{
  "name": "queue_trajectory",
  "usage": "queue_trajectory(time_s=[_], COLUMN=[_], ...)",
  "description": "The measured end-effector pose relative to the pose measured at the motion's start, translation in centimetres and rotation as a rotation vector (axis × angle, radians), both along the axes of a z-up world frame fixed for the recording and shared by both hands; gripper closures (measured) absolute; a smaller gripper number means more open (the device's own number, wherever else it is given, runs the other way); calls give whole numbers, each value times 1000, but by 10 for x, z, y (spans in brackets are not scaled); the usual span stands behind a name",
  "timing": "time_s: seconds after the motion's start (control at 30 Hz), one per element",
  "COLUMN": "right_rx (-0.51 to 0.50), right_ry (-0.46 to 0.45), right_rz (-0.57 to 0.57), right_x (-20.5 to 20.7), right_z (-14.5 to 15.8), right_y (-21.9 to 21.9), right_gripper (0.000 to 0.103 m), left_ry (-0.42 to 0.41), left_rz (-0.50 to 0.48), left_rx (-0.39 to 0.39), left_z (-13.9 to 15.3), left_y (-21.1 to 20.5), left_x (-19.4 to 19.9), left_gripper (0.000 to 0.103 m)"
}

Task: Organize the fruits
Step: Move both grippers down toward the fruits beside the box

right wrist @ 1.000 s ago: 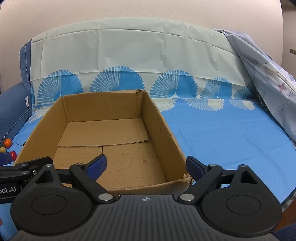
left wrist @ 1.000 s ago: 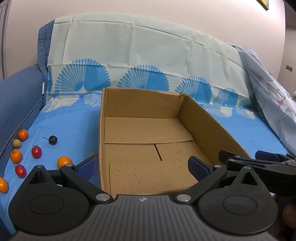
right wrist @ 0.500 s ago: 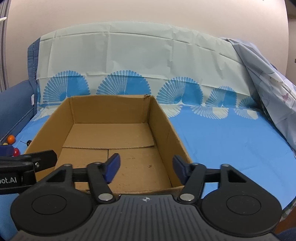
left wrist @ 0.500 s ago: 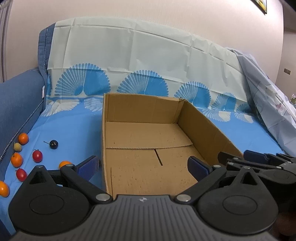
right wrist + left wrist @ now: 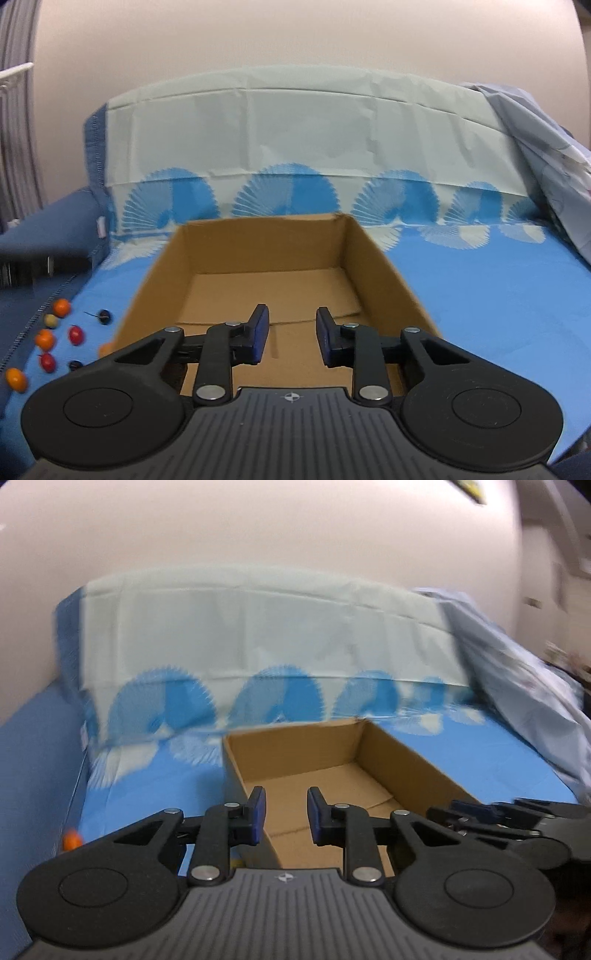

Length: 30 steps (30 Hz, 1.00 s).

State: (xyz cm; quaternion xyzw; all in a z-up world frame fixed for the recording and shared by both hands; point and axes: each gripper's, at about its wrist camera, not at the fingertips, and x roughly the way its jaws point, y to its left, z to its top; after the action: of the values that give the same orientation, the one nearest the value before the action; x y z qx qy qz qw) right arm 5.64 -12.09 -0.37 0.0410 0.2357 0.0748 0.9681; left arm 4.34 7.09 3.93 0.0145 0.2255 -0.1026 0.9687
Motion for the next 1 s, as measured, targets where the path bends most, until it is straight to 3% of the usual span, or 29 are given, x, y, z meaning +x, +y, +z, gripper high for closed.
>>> queue_trajectory(time_s=[0.1, 0.2, 0.27, 0.37, 0.43, 0.47, 0.57, 0.67, 0.77, 0.87, 0.93, 1.0], right_rx=[15, 8, 7, 14, 25, 29, 27, 9, -23, -49, -48, -62], right_ry=[-24, -42, -51, -62, -70, -76, -83, -70, -47, 5, 27, 23], right_rz=[56, 117, 151, 207, 253, 274, 342, 394, 420, 438, 439, 434], right_x=[-5, -8, -11, -15, -18, -19, -22, -19, -11, 3, 12, 18], right_z=[4, 6, 7, 7, 7, 6, 3, -5, -17, -30, -38, -43], right_y=[17, 38, 51, 72, 88, 95, 121, 147, 168, 185, 195, 206], right_gripper=[70, 65, 64, 64, 64, 65, 74, 74, 74, 63, 62, 51], left_ry=[-27, -23, -8, 47, 102, 84, 78, 117, 179, 258, 309, 358], left_rz=[-102, -113, -56, 110, 233, 287, 317, 329, 414, 489, 481, 486], left_rx=[25, 27, 0, -99, -118, -136, -144, -158, -189, -222, -253, -257], left_z=[6, -9, -24, -57, -73, -75, -75, -79, -86, -94, -101, -107], left_y=[34, 69, 90, 126, 142, 148, 153, 159, 174, 185, 193, 196], left_x=[-6, -13, -14, -11, -7, -10, -10, -3, 7, 17, 21, 27], left_gripper=[76, 76, 76, 77, 87, 87, 87, 87, 87, 85, 80, 77])
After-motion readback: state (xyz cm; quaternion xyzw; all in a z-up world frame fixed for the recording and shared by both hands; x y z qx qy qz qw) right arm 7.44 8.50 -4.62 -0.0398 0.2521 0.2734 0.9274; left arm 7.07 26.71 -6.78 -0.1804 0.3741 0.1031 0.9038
